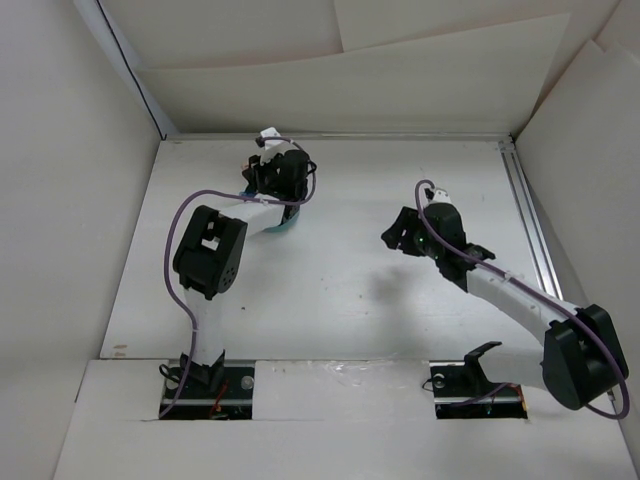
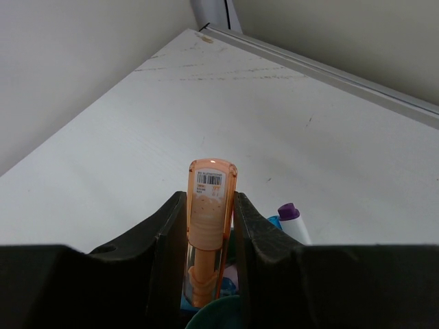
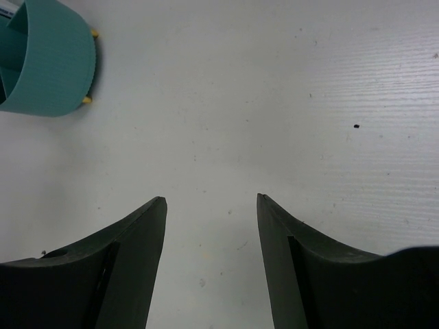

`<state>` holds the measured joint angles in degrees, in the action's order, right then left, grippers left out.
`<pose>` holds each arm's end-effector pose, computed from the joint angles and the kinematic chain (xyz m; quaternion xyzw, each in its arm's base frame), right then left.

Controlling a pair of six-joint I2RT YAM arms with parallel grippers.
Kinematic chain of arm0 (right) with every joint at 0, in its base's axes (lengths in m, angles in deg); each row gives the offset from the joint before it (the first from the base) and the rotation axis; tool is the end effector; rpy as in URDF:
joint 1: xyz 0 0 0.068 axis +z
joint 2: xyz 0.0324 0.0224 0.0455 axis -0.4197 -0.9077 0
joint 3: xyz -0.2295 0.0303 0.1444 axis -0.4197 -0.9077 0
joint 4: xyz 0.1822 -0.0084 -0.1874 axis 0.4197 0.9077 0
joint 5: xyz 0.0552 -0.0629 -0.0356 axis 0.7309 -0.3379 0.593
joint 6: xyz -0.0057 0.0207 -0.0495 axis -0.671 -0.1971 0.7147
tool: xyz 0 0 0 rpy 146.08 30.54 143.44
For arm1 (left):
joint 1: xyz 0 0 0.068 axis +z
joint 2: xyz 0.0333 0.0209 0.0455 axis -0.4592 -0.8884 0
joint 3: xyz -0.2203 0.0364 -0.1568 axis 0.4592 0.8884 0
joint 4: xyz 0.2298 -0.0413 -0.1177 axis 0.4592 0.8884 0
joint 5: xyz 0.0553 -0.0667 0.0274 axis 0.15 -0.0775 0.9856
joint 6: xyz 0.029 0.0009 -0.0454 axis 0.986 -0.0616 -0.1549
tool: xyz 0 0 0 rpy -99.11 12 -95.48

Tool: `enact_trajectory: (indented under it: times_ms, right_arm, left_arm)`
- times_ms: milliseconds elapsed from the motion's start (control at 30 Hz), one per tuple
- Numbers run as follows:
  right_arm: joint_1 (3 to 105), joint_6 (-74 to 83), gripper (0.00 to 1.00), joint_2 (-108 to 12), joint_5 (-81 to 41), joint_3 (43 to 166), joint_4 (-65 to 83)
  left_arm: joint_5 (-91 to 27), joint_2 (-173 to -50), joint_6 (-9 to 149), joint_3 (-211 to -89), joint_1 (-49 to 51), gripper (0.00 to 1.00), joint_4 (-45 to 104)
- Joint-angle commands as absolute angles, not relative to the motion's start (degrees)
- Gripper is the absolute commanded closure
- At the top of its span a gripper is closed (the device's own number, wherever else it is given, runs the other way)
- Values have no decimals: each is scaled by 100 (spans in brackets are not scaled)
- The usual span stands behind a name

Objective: Sort the stationery into containers
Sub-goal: Place the pen in the storage box.

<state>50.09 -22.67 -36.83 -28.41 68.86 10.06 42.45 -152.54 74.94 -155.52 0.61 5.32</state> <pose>0.2404 0.1128 0.2347 0.0711 0.8702 0.2347 0.4273 0.4180 -0.1741 0.2261 -0.2241 0.7017 0.2527 0.6273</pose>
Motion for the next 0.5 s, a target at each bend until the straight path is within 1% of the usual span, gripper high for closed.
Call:
enact_trajectory:
  times_ms: [0, 133, 233, 433, 467]
  right_arm:
    - [4933, -2183, 39, -3574, -2751, 6821, 643]
    - [4819, -2183, 39, -3512, -2698, 6768, 643]
    - [4714, -2183, 39, -3460, -2636, 6768, 643]
    - [4521, -2183, 39, -3275, -2470, 6663, 643]
    - [4468, -2183, 39, -3214, -2469, 6662, 643]
  left_arm:
    - [4510, -15184, 7621, -15599, 9, 89, 277]
    - [4510, -15184, 7621, -15537, 9, 82, 277]
    - [4510, -15184, 7621, -15537, 9, 80, 277]
    - [4571, -15184, 7673, -15589, 9, 72, 392]
    - [4571, -15184, 7674, -15590, 9, 72, 392]
